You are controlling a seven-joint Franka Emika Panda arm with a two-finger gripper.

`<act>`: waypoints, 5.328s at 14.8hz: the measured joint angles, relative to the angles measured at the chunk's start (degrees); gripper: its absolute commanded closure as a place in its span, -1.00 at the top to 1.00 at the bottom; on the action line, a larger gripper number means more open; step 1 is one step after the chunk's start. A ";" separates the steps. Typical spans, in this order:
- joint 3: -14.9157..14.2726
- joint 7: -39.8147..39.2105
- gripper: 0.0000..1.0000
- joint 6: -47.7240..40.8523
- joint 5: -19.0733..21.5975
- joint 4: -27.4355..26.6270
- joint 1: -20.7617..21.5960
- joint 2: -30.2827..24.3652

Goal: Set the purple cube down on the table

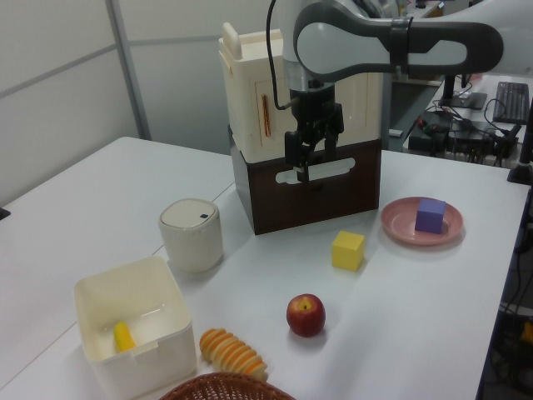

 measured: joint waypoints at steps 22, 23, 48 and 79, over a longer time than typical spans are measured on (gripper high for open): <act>-1.78 -47.35 1.00 6.81 0.07 -7.43 -33.28 10.30; -1.78 -47.35 1.00 8.91 -0.08 -8.35 -33.49 11.29; -0.14 -45.06 0.39 10.10 -4.84 -5.27 -27.98 14.12; -2.15 -16.24 1.00 20.33 1.06 -5.84 -35.40 19.86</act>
